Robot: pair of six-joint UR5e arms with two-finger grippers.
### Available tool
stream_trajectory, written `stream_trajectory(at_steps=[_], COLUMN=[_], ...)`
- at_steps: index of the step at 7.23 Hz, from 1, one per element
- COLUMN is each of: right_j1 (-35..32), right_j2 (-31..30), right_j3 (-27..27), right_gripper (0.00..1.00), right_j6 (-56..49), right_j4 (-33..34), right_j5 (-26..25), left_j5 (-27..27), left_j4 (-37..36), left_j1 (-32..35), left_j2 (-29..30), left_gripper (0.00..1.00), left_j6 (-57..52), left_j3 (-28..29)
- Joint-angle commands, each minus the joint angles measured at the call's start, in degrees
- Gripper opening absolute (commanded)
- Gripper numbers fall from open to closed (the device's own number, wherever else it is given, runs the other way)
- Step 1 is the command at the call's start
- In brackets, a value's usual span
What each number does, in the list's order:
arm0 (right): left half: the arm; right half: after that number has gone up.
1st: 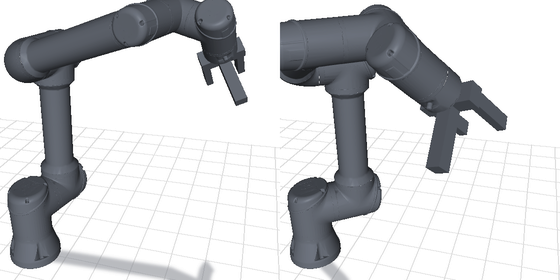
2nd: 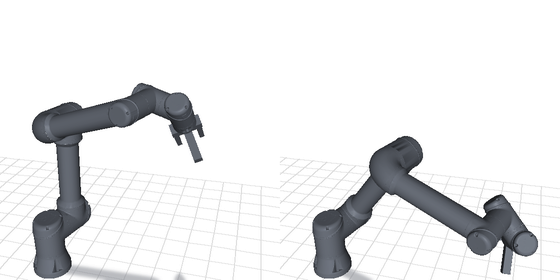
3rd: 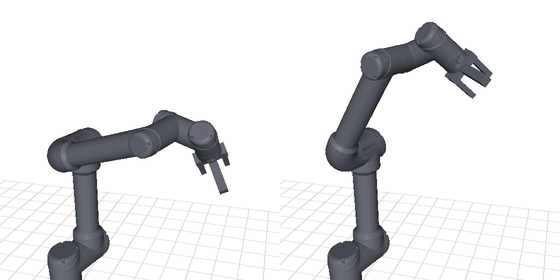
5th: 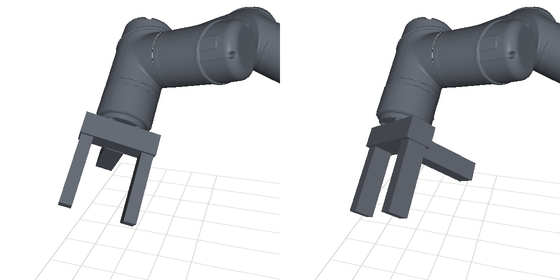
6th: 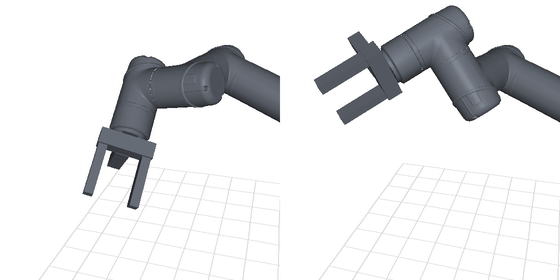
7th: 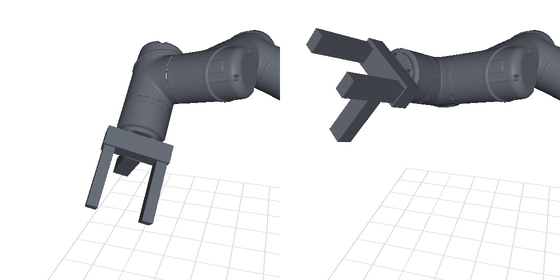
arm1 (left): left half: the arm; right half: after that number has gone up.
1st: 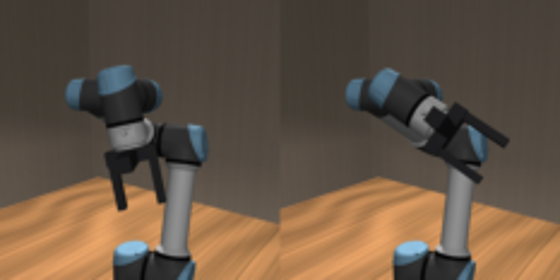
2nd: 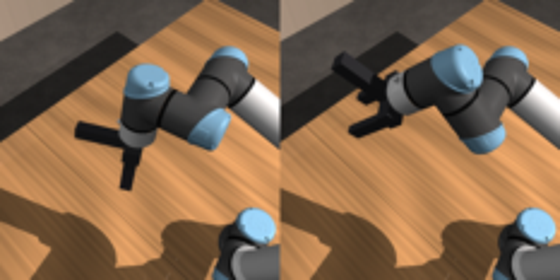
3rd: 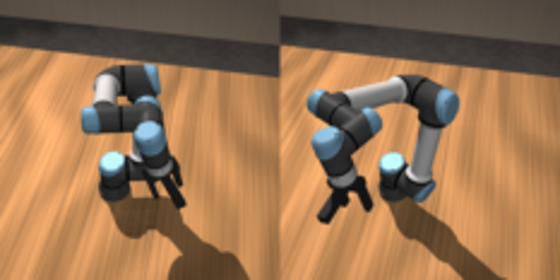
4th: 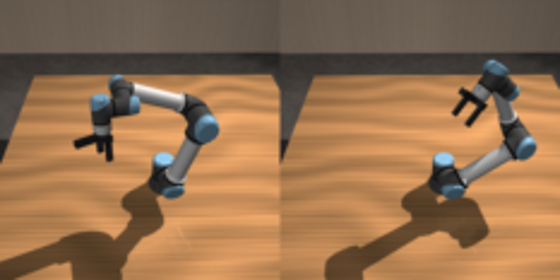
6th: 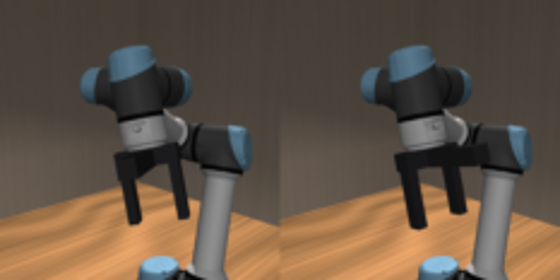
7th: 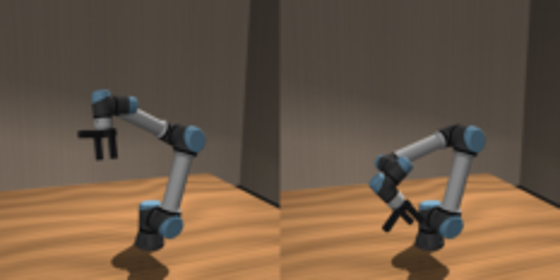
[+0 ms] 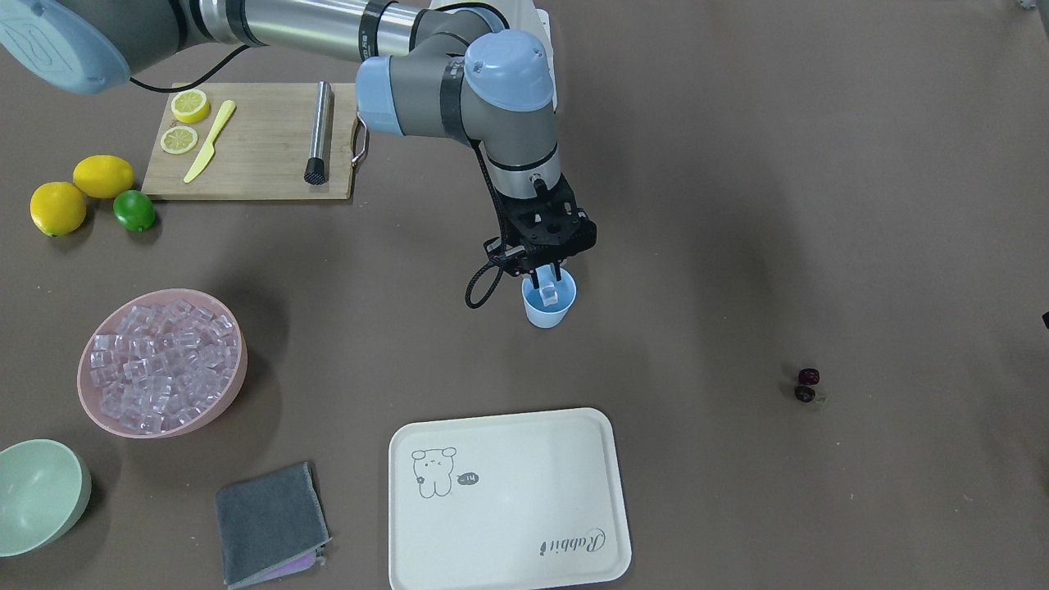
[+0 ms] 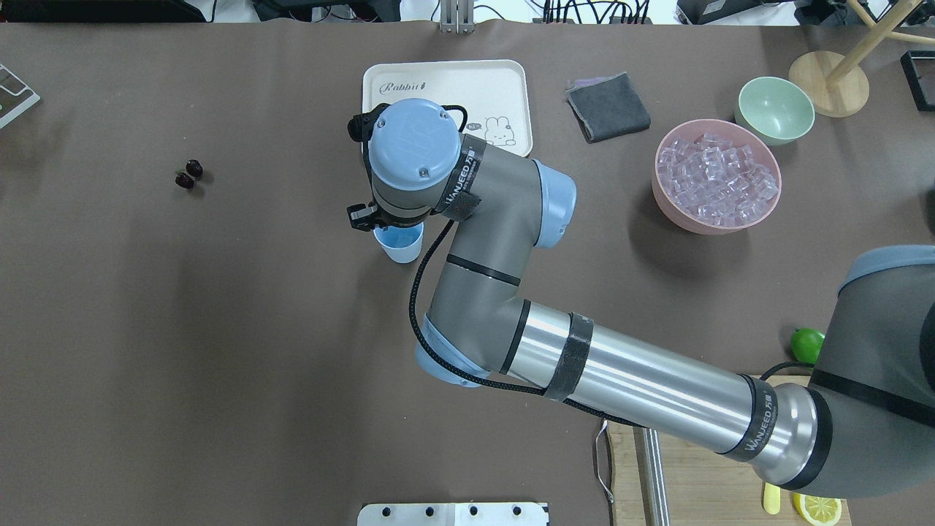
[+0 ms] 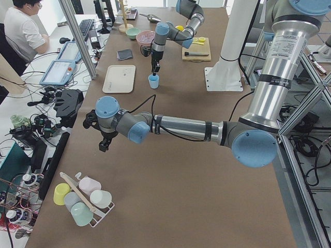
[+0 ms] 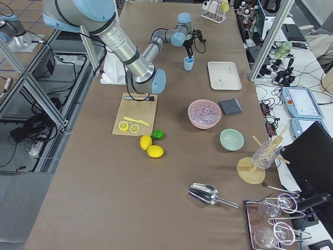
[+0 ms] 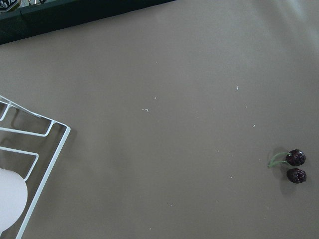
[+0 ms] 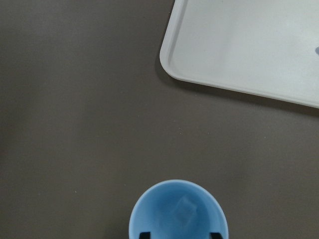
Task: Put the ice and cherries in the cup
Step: 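Carry the ice cube with the right gripper over the light-blue cup, then open the right gripper to drop the ice into the cup, withdraw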
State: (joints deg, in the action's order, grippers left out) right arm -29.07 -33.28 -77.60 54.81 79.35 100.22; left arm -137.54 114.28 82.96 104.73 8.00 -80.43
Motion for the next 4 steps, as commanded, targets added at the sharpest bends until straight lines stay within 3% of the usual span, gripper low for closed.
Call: stream_trajectory(at_steps=[1, 2, 3, 4], right_j1=[0.16, -4.19, -10.94, -16.31], right_j2=[-0.12, -0.73, -4.47, -13.73], right_j3=[-0.26, -2.27, -3.86, -10.31], right_gripper=[0.99, 0.99, 0.99, 0.99], right_j6=[-0.4, -1.1, -5.28, -13.5], right_j4=[-0.86, 0.01, -0.16, -0.24], right_j5=[-1.17, 3.44, 13.32, 18.12], left_j5=[0.0, 0.0, 0.0, 0.08], left_j4=[-0.02, -0.02, -0.02, -0.02], left_j1=[0.01, 0.01, 0.01, -0.07], left_j2=[-0.06, 0.21, 0.21, 0.12], left_gripper=[0.97, 0.97, 0.97, 0.97], left_j6=[0.08, 0.08, -0.01, 0.08], left_j3=[-0.08, 0.27, 0.36, 0.27])
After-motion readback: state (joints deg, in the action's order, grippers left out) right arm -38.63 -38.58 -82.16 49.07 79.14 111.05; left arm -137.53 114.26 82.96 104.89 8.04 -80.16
